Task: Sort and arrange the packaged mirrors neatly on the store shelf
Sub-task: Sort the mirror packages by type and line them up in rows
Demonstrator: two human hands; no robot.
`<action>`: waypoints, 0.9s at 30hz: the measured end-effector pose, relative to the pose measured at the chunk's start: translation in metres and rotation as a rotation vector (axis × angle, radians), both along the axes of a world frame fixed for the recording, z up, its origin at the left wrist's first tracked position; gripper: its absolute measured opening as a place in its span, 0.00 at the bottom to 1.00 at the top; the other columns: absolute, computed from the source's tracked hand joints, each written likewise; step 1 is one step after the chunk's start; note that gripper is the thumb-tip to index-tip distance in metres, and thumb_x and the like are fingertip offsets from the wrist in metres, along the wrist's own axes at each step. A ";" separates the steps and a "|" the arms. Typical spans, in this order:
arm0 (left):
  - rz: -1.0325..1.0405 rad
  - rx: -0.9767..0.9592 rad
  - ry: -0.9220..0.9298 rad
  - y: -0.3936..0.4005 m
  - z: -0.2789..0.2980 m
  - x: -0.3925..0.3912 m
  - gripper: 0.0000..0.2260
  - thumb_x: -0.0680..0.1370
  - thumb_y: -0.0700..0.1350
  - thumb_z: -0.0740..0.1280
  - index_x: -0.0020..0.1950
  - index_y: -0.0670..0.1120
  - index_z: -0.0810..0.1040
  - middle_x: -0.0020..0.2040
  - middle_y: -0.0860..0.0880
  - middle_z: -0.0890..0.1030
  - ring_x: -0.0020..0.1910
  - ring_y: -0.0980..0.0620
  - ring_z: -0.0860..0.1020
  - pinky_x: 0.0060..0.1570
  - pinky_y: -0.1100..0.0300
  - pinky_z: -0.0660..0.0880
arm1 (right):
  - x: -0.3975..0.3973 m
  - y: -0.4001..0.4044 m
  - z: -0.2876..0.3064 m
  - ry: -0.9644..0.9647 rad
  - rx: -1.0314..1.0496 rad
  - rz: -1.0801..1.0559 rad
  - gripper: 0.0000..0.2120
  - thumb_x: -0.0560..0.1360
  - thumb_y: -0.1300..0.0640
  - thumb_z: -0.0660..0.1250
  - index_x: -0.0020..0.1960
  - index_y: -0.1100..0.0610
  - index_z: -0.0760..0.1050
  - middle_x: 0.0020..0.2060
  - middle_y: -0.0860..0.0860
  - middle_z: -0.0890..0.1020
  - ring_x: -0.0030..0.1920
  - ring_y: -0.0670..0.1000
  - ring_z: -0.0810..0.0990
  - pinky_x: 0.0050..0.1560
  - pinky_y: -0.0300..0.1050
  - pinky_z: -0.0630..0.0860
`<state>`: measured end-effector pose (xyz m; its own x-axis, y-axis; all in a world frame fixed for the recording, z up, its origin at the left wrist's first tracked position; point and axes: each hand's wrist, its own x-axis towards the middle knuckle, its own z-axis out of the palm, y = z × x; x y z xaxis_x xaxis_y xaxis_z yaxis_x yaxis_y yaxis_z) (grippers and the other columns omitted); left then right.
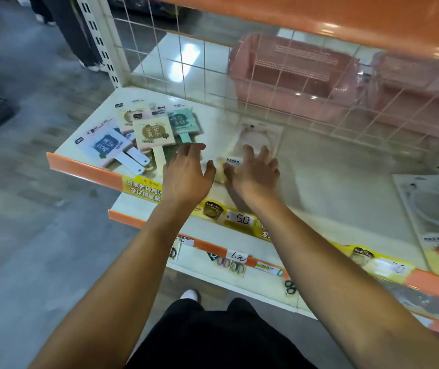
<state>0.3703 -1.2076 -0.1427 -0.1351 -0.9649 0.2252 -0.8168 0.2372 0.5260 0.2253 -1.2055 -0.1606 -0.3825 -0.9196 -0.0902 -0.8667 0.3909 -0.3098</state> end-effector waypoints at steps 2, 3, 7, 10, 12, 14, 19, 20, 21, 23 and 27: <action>-0.020 -0.010 -0.005 -0.010 0.000 0.006 0.18 0.77 0.49 0.64 0.65 0.45 0.73 0.62 0.43 0.75 0.56 0.39 0.76 0.49 0.45 0.74 | 0.007 -0.010 0.001 -0.008 0.022 -0.040 0.31 0.75 0.34 0.59 0.73 0.48 0.60 0.74 0.59 0.58 0.71 0.69 0.59 0.68 0.62 0.63; -0.037 -0.015 -0.009 -0.015 0.000 0.008 0.18 0.77 0.49 0.64 0.65 0.45 0.73 0.62 0.43 0.75 0.56 0.38 0.77 0.48 0.45 0.74 | 0.011 -0.015 0.003 0.004 0.032 -0.056 0.32 0.75 0.33 0.59 0.72 0.49 0.60 0.73 0.58 0.59 0.70 0.69 0.60 0.67 0.62 0.64; -0.114 -0.053 0.029 -0.032 -0.001 0.014 0.18 0.75 0.50 0.64 0.62 0.44 0.75 0.60 0.42 0.76 0.54 0.37 0.78 0.47 0.44 0.75 | 0.022 -0.024 0.008 0.069 0.101 -0.107 0.29 0.76 0.34 0.57 0.71 0.48 0.62 0.70 0.58 0.62 0.70 0.67 0.60 0.65 0.64 0.65; -0.155 -0.038 0.042 -0.042 -0.003 0.014 0.18 0.75 0.50 0.64 0.62 0.44 0.75 0.60 0.42 0.76 0.55 0.38 0.78 0.49 0.45 0.76 | 0.026 -0.025 0.010 0.059 0.099 -0.136 0.26 0.76 0.37 0.60 0.71 0.45 0.63 0.73 0.57 0.59 0.71 0.67 0.59 0.66 0.65 0.63; -0.187 -0.017 0.038 -0.046 -0.004 0.015 0.18 0.76 0.49 0.64 0.63 0.44 0.74 0.61 0.42 0.76 0.55 0.38 0.78 0.50 0.45 0.76 | 0.028 -0.025 0.011 0.032 0.102 -0.170 0.26 0.77 0.38 0.60 0.72 0.43 0.62 0.76 0.58 0.53 0.71 0.69 0.58 0.67 0.63 0.63; -0.214 -0.017 0.038 -0.047 -0.005 0.015 0.19 0.76 0.51 0.63 0.64 0.45 0.74 0.61 0.42 0.75 0.55 0.38 0.78 0.50 0.45 0.75 | 0.028 -0.025 0.012 0.017 0.132 -0.185 0.28 0.77 0.38 0.60 0.75 0.40 0.57 0.77 0.59 0.51 0.70 0.70 0.59 0.67 0.61 0.63; -0.258 0.021 0.038 -0.055 -0.003 0.013 0.18 0.77 0.49 0.64 0.66 0.46 0.72 0.63 0.44 0.74 0.56 0.40 0.77 0.53 0.48 0.72 | 0.024 -0.030 0.015 -0.037 0.089 -0.244 0.27 0.73 0.38 0.67 0.70 0.39 0.63 0.70 0.57 0.63 0.63 0.67 0.64 0.60 0.59 0.65; -0.270 0.014 0.044 -0.055 -0.002 0.013 0.18 0.78 0.49 0.64 0.66 0.46 0.72 0.63 0.44 0.74 0.56 0.40 0.77 0.54 0.48 0.72 | 0.024 -0.031 0.015 -0.042 0.088 -0.251 0.25 0.73 0.39 0.67 0.68 0.40 0.65 0.70 0.56 0.63 0.62 0.66 0.65 0.58 0.58 0.65; -0.284 0.009 0.048 -0.056 -0.001 0.013 0.18 0.78 0.49 0.64 0.66 0.46 0.72 0.63 0.44 0.74 0.56 0.41 0.77 0.54 0.48 0.72 | 0.026 -0.031 0.016 -0.042 0.088 -0.259 0.24 0.73 0.40 0.67 0.67 0.40 0.66 0.69 0.55 0.63 0.61 0.65 0.65 0.56 0.57 0.66; -0.307 0.020 0.052 -0.057 -0.001 0.012 0.18 0.78 0.50 0.63 0.67 0.46 0.72 0.64 0.44 0.73 0.59 0.42 0.76 0.56 0.47 0.73 | 0.029 -0.030 0.017 -0.049 0.078 -0.273 0.21 0.74 0.44 0.67 0.66 0.41 0.67 0.68 0.53 0.63 0.61 0.64 0.65 0.56 0.57 0.68; -0.338 0.042 0.041 -0.060 0.000 0.011 0.18 0.78 0.50 0.62 0.67 0.47 0.71 0.65 0.45 0.72 0.61 0.41 0.75 0.57 0.44 0.73 | 0.030 -0.025 0.009 -0.055 -0.021 -0.288 0.16 0.77 0.52 0.64 0.64 0.42 0.70 0.66 0.51 0.65 0.61 0.62 0.65 0.55 0.56 0.69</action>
